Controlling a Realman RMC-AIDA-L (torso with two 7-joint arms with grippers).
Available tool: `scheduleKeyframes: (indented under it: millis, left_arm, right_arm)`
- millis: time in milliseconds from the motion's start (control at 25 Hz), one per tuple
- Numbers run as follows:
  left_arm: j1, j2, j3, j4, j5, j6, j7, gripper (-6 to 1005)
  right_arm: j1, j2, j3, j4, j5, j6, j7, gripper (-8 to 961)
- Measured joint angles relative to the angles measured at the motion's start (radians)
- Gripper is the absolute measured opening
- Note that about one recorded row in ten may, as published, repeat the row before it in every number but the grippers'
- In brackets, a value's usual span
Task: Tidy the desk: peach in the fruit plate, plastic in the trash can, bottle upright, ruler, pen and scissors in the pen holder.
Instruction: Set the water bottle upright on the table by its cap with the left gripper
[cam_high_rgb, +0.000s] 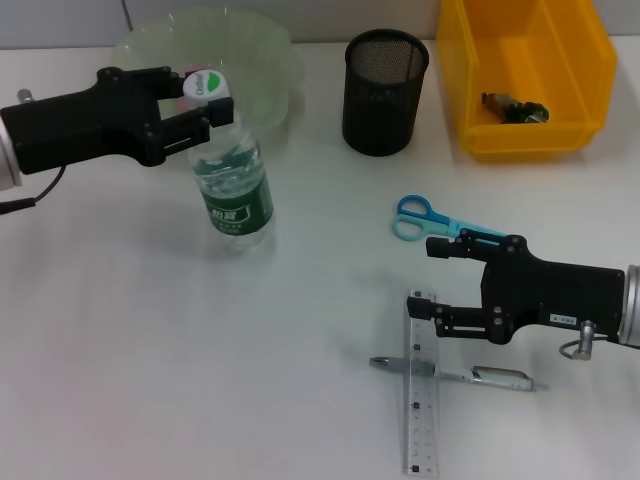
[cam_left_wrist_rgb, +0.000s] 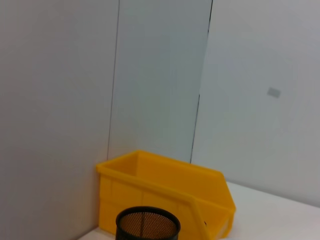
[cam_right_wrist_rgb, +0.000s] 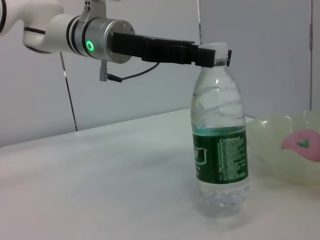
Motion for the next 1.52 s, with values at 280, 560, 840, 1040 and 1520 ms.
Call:
scheduleKeyframes:
  millis: [280,560,840,1040,1520]
  left_arm:
    - [0.023,0.000,-0.002,-0.021,-0.047,0.000,0.051,440]
    - [0.027,-0.007,-0.002,-0.037,-0.049,-0.008,0.085,440]
    - [0.028,-0.011,-0.003,-0.045,-0.049,-0.023,0.094,440]
    - [0.028,-0.014,-0.003,-0.045,-0.049,-0.024,0.106,440]
    - [0.030,-0.014,-0.006,-0.047,-0.049,-0.022,0.107,440]
  right_arm:
    - [0.000,0.001,0.000,0.019,0.005,-0.001,-0.025,789]
    - [0.000,0.001,0.008,0.022,0.006,-0.001,-0.026,789]
    - [0.000,0.003,0.010,0.023,0.007,-0.001,-0.026,789]
    - [0.001,0.003,0.010,0.024,0.008,0.001,-0.026,789]
    - [0.006,0.003,0.010,0.028,0.008,0.002,-0.026,789]
